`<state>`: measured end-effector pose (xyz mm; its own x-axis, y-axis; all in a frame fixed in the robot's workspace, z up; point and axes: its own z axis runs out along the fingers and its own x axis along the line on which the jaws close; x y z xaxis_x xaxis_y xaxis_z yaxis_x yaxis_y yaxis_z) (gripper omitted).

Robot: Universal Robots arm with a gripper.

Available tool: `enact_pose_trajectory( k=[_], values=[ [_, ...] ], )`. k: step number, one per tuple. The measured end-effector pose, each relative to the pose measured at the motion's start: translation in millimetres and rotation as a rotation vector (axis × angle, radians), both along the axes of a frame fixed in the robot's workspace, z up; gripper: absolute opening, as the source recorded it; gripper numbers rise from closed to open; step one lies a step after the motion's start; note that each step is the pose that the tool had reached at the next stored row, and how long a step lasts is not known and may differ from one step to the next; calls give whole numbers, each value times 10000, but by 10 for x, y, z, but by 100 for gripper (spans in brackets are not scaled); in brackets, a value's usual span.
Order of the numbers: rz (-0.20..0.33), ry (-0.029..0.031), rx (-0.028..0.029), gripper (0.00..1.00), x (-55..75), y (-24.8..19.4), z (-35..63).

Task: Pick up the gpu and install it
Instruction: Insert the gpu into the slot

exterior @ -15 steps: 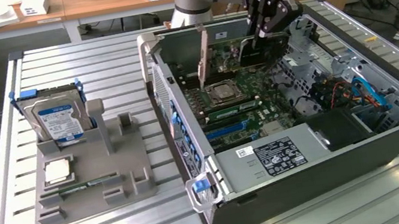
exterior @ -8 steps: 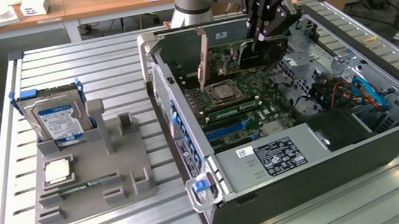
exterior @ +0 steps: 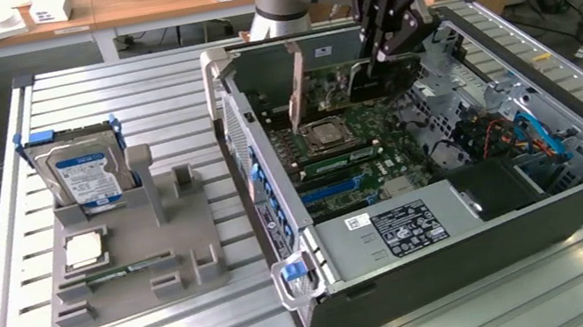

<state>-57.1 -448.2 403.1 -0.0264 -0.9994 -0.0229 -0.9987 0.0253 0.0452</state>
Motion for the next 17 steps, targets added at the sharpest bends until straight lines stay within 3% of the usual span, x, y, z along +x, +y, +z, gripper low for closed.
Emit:
enact_pose_trajectory(
  k=[17],
  values=[
    [0,0,1,27,0,0,-228]
  ],
)
